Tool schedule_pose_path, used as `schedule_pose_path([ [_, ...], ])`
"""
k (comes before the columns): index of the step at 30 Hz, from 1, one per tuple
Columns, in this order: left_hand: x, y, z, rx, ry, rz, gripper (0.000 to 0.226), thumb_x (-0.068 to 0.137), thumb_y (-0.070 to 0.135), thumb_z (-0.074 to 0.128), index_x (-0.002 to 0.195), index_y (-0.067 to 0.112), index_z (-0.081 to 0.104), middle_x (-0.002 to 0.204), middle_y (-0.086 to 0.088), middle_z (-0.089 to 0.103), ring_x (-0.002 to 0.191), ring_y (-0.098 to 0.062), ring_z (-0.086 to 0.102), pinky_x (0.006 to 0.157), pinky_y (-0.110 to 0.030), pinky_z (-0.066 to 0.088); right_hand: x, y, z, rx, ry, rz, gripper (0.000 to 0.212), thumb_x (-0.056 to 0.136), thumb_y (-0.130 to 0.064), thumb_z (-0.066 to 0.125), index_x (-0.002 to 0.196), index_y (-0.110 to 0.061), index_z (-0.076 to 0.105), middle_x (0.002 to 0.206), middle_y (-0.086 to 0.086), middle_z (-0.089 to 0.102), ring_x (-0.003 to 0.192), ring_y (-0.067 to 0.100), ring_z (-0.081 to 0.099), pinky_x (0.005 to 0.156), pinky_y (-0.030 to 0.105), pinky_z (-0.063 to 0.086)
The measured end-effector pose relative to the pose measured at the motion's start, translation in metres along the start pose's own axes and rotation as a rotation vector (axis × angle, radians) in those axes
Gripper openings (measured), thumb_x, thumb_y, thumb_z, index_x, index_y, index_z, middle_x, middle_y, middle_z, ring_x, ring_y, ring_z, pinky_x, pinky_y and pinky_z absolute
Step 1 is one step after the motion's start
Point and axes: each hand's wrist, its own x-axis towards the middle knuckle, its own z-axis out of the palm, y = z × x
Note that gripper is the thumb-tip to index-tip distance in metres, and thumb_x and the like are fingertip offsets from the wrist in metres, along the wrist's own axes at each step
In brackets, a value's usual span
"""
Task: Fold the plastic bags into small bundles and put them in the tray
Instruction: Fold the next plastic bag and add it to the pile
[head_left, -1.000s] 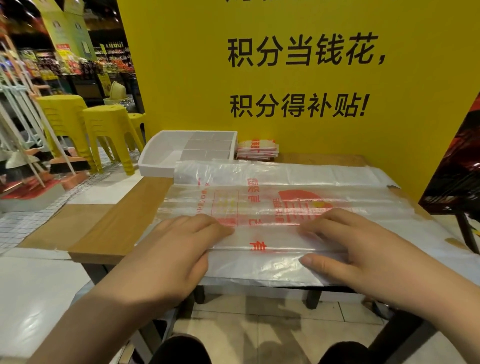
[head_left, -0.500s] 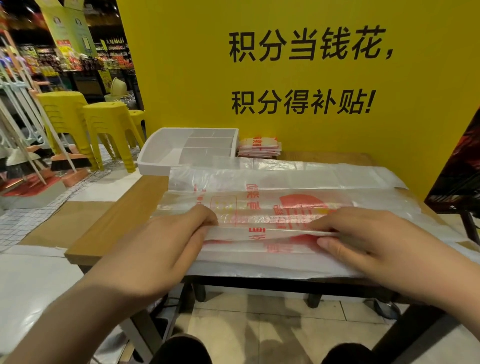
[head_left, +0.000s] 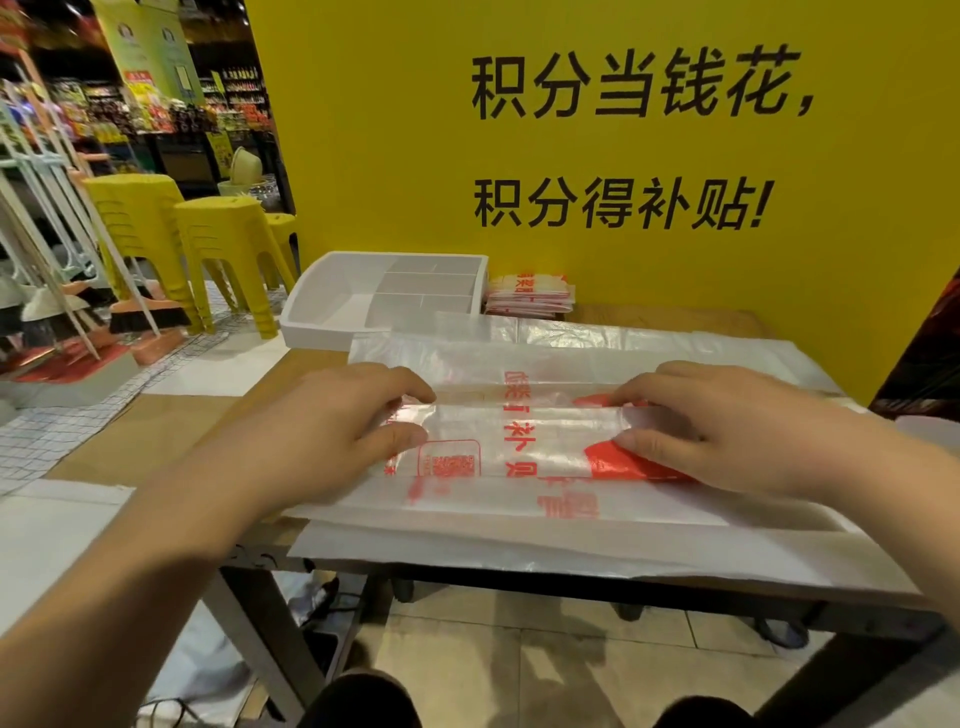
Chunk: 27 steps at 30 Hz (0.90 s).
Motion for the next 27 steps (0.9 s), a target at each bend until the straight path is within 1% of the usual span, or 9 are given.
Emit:
schedule_pose_path([
  [4,-0.006,0.003,0.017,0.151,0.134,0.064,0.030,0.098,0.040,0.049,0.125,0.037,0.060,0.120,0.013,0.058,0.114,-0.013,0.054,0.102,-0.036,0.040,-0.003,-0.005,0.016,-0.001,0.088,0.014,0.049,0.095,-0.062,0.034,0.141,-0.048,0.041,0.121,-0.018,0.050,0.103,0.012,0.055,0.090,0.034,0.048],
  [7,-0.014,0.021,0.020,0.115,0.138,0.144,0.039,0.099,0.041,0.033,0.126,0.038,0.061,0.135,0.011,0.056,0.127,-0.013,0.048,0.112,-0.037,0.030,-0.005,-0.013,0.024,-0.015,0.153,-0.008,0.045,0.100,-0.043,0.040,0.144,-0.037,0.046,0.140,-0.012,0.048,0.119,0.017,0.053,0.101,0.033,0.045],
  [9,-0.020,0.040,0.025,0.064,0.040,0.124,0.050,0.098,0.046,0.021,0.140,0.043,0.048,0.150,0.017,0.042,0.140,-0.008,0.033,0.121,-0.035,0.017,-0.007,-0.024,0.028,-0.014,0.166,-0.033,0.047,0.100,-0.034,0.042,0.147,-0.032,0.045,0.150,-0.011,0.043,0.132,0.018,0.046,0.111,0.032,0.037],
  [12,-0.030,0.061,0.041,0.085,-0.083,0.024,0.066,0.091,0.057,-0.002,0.155,0.046,0.010,0.164,0.021,0.004,0.150,-0.001,-0.004,0.119,-0.026,-0.010,-0.009,-0.045,0.034,0.092,0.137,-0.104,0.052,0.099,-0.043,0.035,0.150,-0.033,0.041,0.157,-0.011,0.036,0.143,0.014,0.034,0.118,0.030,0.029],
  [15,-0.033,0.066,0.053,0.076,-0.114,-0.021,0.078,0.080,0.061,-0.014,0.155,0.044,-0.005,0.164,0.020,-0.011,0.149,-0.001,-0.017,0.121,-0.030,-0.013,-0.010,-0.060,0.043,0.140,0.082,-0.109,0.056,0.102,-0.055,0.021,0.156,-0.040,0.024,0.164,-0.013,0.018,0.151,0.007,0.014,0.123,0.028,0.015],
  [18,-0.036,0.064,0.056,0.090,-0.123,-0.035,0.080,0.077,0.062,-0.015,0.154,0.047,-0.007,0.165,0.018,-0.013,0.149,-0.002,-0.018,0.122,-0.031,-0.012,-0.014,-0.066,0.045,0.117,0.016,-0.073,0.057,0.101,-0.060,0.013,0.156,-0.046,0.012,0.166,-0.017,0.002,0.152,0.002,-0.002,0.121,0.019,-0.001],
  [21,-0.039,0.066,0.051,0.104,-0.106,-0.081,0.069,0.088,0.067,-0.005,0.154,0.047,-0.007,0.165,0.016,-0.014,0.149,-0.004,-0.017,0.119,-0.026,-0.011,-0.017,-0.069,0.044,0.128,-0.005,-0.068,0.058,0.099,-0.062,0.011,0.156,-0.048,0.009,0.165,-0.020,-0.004,0.150,-0.001,-0.007,0.121,0.020,-0.004],
  [24,-0.036,0.069,0.047,0.091,-0.119,-0.121,0.062,0.101,0.061,0.013,0.156,0.043,-0.007,0.165,0.013,-0.017,0.149,-0.005,-0.020,0.116,-0.025,-0.010,-0.017,-0.074,0.042,0.143,0.013,-0.053,0.059,0.099,-0.063,0.011,0.155,-0.047,0.016,0.166,-0.018,0.004,0.151,0.002,-0.001,0.122,0.022,0.003],
  [27,-0.033,0.069,0.052,0.089,-0.115,-0.102,0.062,0.101,0.061,0.013,0.156,0.043,-0.009,0.164,0.011,-0.020,0.149,-0.006,-0.023,0.119,-0.028,-0.013,-0.015,-0.079,0.044,0.166,0.082,-0.040,0.056,0.100,-0.061,0.015,0.150,-0.039,0.032,0.163,-0.015,0.017,0.149,0.003,0.008,0.120,0.022,0.009],
])
